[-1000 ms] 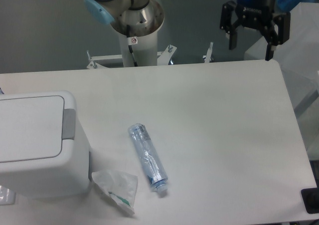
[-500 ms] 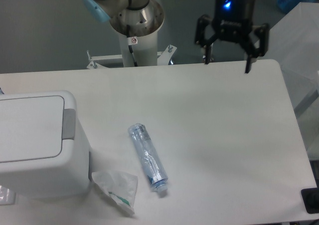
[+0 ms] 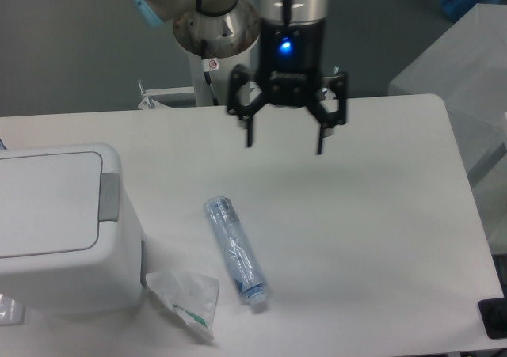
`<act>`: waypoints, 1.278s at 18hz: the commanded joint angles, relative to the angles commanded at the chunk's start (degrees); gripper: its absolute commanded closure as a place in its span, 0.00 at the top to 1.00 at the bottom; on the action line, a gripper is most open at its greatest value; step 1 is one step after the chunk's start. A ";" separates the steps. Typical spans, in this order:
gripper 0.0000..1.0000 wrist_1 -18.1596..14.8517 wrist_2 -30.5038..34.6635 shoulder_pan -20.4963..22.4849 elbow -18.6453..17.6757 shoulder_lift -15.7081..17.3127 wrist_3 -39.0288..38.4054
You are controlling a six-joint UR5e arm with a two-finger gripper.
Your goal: Open the trash can
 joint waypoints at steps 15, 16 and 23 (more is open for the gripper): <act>1.00 0.09 -2.01 -8.72 -0.27 -4.04 -18.03; 1.00 0.18 -2.54 -8.72 -0.27 -4.22 -18.55; 1.00 1.32 -2.55 -9.68 -0.88 -4.92 -19.44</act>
